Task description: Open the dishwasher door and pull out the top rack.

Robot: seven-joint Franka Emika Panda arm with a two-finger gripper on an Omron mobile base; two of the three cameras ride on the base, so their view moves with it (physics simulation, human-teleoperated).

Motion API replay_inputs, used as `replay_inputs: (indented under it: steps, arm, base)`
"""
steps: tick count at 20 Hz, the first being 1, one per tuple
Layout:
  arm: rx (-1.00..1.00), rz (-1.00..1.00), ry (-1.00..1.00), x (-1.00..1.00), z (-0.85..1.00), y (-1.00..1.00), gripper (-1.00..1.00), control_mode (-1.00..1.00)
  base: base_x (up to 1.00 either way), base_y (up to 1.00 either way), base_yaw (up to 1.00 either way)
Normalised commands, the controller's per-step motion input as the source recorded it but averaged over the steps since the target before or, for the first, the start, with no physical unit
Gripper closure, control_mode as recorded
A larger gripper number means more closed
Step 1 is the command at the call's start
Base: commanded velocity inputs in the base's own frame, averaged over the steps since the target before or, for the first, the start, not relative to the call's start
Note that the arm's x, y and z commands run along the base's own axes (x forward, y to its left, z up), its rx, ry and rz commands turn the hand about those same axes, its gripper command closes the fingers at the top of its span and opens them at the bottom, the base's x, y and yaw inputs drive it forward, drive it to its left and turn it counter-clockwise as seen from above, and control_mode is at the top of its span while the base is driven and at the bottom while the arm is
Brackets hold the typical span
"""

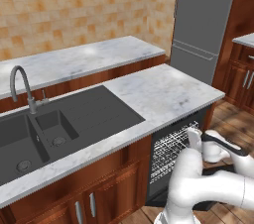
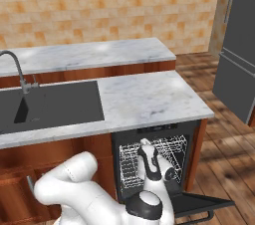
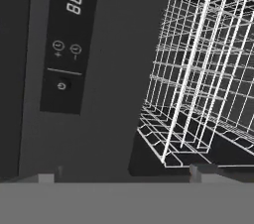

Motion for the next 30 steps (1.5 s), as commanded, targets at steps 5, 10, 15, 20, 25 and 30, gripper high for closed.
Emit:
replay_inputs:
  steps: [5,10,15,20,25,30]
  arm:
    - [0.0,-0.03,0.02,0.27,-0.4,0.0,-1.0,-1.0]
    - [0.0,-0.02,0.02,0.33,-0.34,0.0,-1.0,-1.0]
    - [0.0,-0.02,0.02,0.36,-0.33,0.0,-1.0,-1.0]
    - [0.0,-0.01,0.03,0.39,-0.33,0.0,-1.0,-1.0]
    - [0.0,-0.01,0.03,0.39,-0.31,0.0,-1.0,-1.0]
    - [0.0,-0.01,0.04,0.35,-0.36,0.0,-1.0,-1.0]
  base:
    - [0.0,0.0,0.0]
    - [0.0,0.0,0.0]
    - [0.0,0.0,0.0]
    - [0.0,0.0,0.0]
    - [0.0,0.0,0.0]
    - [0.0,0.0,0.0]
